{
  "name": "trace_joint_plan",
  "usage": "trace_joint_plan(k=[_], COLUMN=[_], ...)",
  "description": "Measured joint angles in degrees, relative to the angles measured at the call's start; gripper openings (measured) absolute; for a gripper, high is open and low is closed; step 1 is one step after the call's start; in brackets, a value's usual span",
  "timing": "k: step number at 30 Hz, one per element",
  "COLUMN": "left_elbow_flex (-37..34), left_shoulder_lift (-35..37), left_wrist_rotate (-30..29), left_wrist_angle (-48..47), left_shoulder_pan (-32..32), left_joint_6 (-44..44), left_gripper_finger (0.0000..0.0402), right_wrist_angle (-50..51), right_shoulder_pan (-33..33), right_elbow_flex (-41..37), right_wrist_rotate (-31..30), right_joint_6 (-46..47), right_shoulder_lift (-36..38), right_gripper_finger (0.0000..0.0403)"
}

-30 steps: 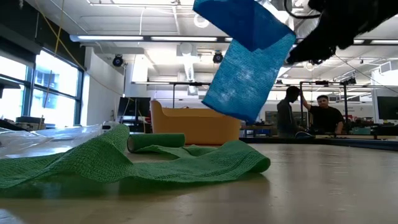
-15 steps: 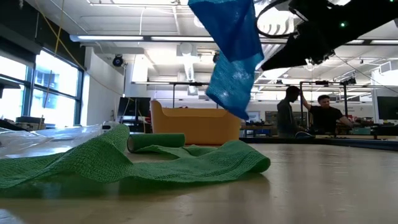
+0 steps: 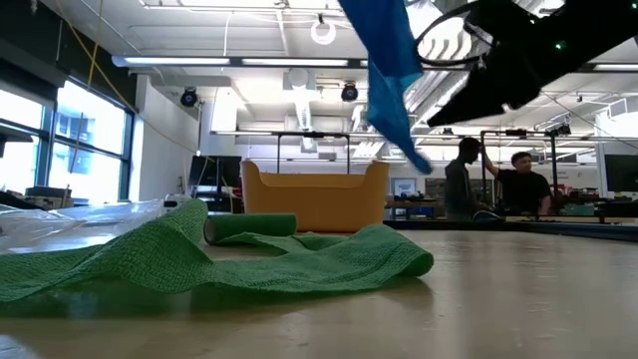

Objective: Roll bandage
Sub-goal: Roll the blue bandage

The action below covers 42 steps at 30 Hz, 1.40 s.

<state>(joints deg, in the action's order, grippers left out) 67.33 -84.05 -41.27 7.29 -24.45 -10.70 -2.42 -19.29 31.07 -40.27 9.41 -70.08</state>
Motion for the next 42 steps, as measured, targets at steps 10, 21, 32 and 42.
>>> trace_joint_plan(k=[10, 21, 32, 42], left_elbow_flex=[0.0, 0.0, 0.0, 0.0], left_shoulder_lift=[1.5, 4.2, 5.6, 5.6], left_wrist_rotate=[1.2, 2.6, 5.8, 6.5], left_wrist_angle=[0.2, 0.4, 2.1, 3.2], left_shoulder_pan=[0.0, -1.2, -1.2, -1.5], left_joint_6=[-1.0, -1.0, -1.4, -0.1], left_gripper_finger=[0.0001, 0.0001, 0.0001, 0.0001], right_wrist_angle=[-6.7, -41.4, -54.9, -53.1], right_shoulder_pan=[0.7, 3.0, 8.6, 9.6], right_elbow_flex=[-0.1, -12.6, -11.7, -8.6], right_wrist_rotate=[11.4, 11.9, 32.4, 29.0], right_joint_6=[0.6, -2.5, -6.6, -11.1], right_shoulder_lift=[-8.6, -12.0, -12.1, -12.1], right_gripper_finger=[0.0196, 0.0200, 0.0199, 0.0041])
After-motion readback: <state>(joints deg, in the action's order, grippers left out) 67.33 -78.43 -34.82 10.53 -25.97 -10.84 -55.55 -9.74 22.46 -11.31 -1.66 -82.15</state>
